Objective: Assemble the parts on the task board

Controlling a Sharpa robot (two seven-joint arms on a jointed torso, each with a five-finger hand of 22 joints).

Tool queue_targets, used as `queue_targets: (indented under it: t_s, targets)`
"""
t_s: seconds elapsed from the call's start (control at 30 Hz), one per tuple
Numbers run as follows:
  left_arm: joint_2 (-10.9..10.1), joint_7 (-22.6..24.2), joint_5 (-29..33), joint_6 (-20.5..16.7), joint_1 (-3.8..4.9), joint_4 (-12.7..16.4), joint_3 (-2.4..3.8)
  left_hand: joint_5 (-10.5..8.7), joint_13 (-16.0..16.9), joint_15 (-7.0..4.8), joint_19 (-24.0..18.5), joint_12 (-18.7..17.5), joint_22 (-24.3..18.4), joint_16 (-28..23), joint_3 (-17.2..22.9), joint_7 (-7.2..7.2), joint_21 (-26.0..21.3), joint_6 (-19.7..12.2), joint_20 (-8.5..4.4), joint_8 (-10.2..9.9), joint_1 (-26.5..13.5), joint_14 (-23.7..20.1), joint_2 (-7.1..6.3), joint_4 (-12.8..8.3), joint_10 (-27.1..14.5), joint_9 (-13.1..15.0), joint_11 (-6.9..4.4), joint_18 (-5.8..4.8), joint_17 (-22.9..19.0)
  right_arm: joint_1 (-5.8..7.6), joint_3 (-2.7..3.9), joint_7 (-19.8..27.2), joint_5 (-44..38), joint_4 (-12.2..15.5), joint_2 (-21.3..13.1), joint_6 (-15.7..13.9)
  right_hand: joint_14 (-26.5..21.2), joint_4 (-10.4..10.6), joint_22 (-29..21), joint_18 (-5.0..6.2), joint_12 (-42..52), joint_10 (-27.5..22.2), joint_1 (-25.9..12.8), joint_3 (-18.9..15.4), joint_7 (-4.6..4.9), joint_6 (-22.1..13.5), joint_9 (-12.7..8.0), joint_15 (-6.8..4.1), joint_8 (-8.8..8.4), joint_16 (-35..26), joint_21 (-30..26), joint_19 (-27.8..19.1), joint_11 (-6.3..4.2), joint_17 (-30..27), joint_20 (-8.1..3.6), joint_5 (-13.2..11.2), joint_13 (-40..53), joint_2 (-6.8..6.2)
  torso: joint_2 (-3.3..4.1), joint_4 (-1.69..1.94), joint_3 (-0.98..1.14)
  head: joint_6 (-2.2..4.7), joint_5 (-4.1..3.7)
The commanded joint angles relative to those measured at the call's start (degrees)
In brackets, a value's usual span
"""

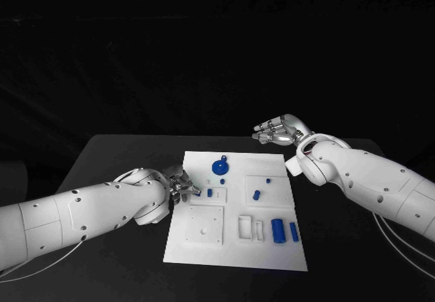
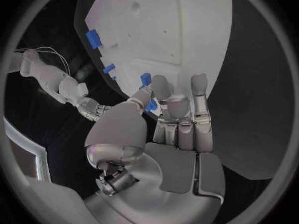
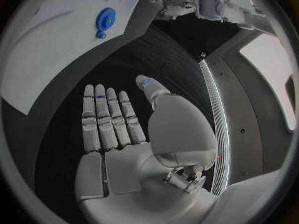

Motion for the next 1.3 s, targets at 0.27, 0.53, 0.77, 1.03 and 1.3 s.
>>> queue_targets:
  t_s: [0.27,0.53,0.77,1.03,1.3]
  targets:
    - [0.3,-0.5,-1.0,6.3,-0.50,0.2,-0.36,0.51,0.1,-0.29,-0.2,0.0,1.1,0.1,-0.4,-6.51,0.2,11.2,0.13,0.4,0.0,-0.2,-0.44,0.1,1.1,5.6,-1.92,0.06,0.1,-0.03,0.03,0.6,0.0,0.2,0.0,0.5,-0.4,0.1,-0.1,0.99,-0.2,-0.4,0.3,-0.2,-0.06,-0.3,-0.1,-0.07,0.07,-0.3,0.3,-0.3,0.01,-0.1,-0.02,0.4,-0.1,0.08,0.02,0.01,0.01,-0.07,0.02]
    - [0.5,-0.5,-1.0,6.0,-0.50,-0.4,-0.35,0.59,0.0,-0.33,-0.2,-0.2,1.0,0.0,-0.3,-6.58,0.1,11.4,0.09,0.4,-0.2,-0.2,-0.04,0.3,1.1,6.2,-1.96,0.03,-0.1,-0.05,0.03,0.6,0.0,0.1,0.0,0.5,-0.4,0.1,-0.1,0.99,-0.2,-0.4,0.3,0.0,-0.06,-0.4,-0.1,-0.06,0.06,-0.3,0.3,-0.3,0.01,-0.1,-0.03,1.0,-0.1,0.04,0.00,0.01,0.01,-0.03,0.06]
    - [1.0,-0.7,-0.7,6.7,-0.49,-1.5,-0.33,1.01,0.2,-0.27,-0.2,0.0,1.1,0.1,0.0,-6.63,0.1,11.4,0.11,0.5,-0.2,-0.2,0.17,-0.3,1.1,7.9,-1.87,0.04,-0.1,-0.11,0.03,0.6,0.0,0.0,0.1,0.5,-0.3,0.1,-0.1,0.99,-0.2,-0.4,0.2,0.1,-0.06,-0.3,-0.1,-0.06,0.07,-0.3,0.3,-0.3,0.00,-0.1,-0.03,1.1,-0.1,0.04,0.02,-0.05,0.02,-0.06,0.07]
    - [2.1,-1.3,-0.5,9.2,-0.44,-3.1,-0.31,0.84,0.2,-0.21,-0.3,0.0,1.1,0.2,0.2,-6.60,0.1,11.3,0.15,0.4,-0.2,-0.2,0.43,-0.6,1.1,8.4,-1.87,0.02,0.0,-0.21,0.03,0.6,0.0,-0.1,0.3,0.5,-0.3,0.0,-0.1,0.99,-0.2,-0.4,0.2,0.2,-0.07,-0.3,-0.1,-0.07,0.08,-0.3,0.3,-0.3,0.00,-0.1,-0.03,1.2,-0.1,0.03,0.07,-0.09,0.01,-0.25,-0.03]
    - [2.9,-1.6,-0.2,10.8,-0.31,-4.3,-0.29,0.93,0.3,-0.18,-0.4,-0.1,1.1,0.3,0.3,-6.60,0.2,11.2,0.18,0.4,-0.2,-0.3,0.70,-1.0,1.1,9.0,-1.89,0.01,0.1,-0.27,0.03,0.6,0.0,-0.2,0.4,0.5,-0.3,0.0,-0.1,0.98,-0.2,-0.4,0.2,0.2,-0.08,-0.3,-0.1,-0.07,0.07,-0.3,0.2,-0.3,-0.01,-0.1,-0.04,1.3,-0.1,0.00,0.00,-0.02,-0.01,-0.39,-0.14]
